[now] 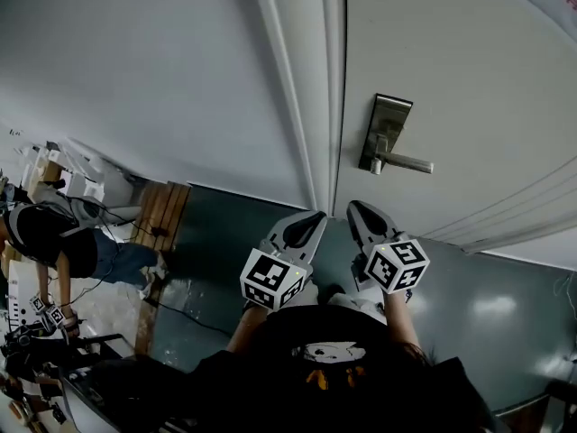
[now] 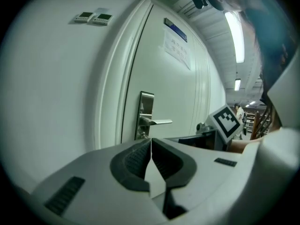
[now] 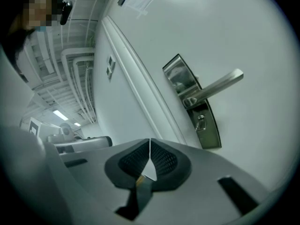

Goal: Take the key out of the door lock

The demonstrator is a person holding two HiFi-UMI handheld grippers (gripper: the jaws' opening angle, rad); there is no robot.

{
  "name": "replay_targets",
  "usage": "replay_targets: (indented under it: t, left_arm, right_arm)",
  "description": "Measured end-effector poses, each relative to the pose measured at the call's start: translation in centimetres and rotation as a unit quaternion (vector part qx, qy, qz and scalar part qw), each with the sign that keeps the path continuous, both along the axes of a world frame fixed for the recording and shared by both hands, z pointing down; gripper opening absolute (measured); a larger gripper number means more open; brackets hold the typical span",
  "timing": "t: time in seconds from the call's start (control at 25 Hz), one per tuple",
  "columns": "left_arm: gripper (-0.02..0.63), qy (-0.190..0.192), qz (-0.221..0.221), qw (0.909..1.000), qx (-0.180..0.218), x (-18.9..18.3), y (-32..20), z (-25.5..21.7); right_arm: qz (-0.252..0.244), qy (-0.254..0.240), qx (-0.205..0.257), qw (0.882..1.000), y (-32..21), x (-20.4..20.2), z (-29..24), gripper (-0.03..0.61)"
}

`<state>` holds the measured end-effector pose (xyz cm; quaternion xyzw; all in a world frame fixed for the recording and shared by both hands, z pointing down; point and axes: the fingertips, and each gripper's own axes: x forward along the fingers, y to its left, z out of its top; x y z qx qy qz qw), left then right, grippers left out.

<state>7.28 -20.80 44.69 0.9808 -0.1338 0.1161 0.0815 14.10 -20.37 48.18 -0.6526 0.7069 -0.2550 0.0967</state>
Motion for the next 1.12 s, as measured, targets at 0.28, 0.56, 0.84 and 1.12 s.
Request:
replay_targets:
  t: [0.28,0.56,0.84,1.12]
  left_arm:
    - [0.012,0.006,0.064,0.9979,-0.004,0.3,-0.6,-1.5]
    - [0.012,0.019,0.112,0.9935,-0.003,0.1,-0.5,-2.3]
    - [0.012,0.028,0.145,0.9890,0.002,0.2,0.0,-3.1]
    - [0.012,0.032,0.163,0.9862,0.005,0.4,-1.1,-3.2]
  right_arm:
    - [0.099,0.005,-0.009,0.995,-0.1,2.8,-1.2,0.008]
    - [0.179,-0.029,-0.004,0.983,0.7,5.7,-1.3,0.008]
    - [0.234,-0.076,-0.006,0.969,0.7,8.7,-0.6,0.078]
    - [0.253,-0.162,-0.005,0.954,-1.6,10.2,1.7,0.143]
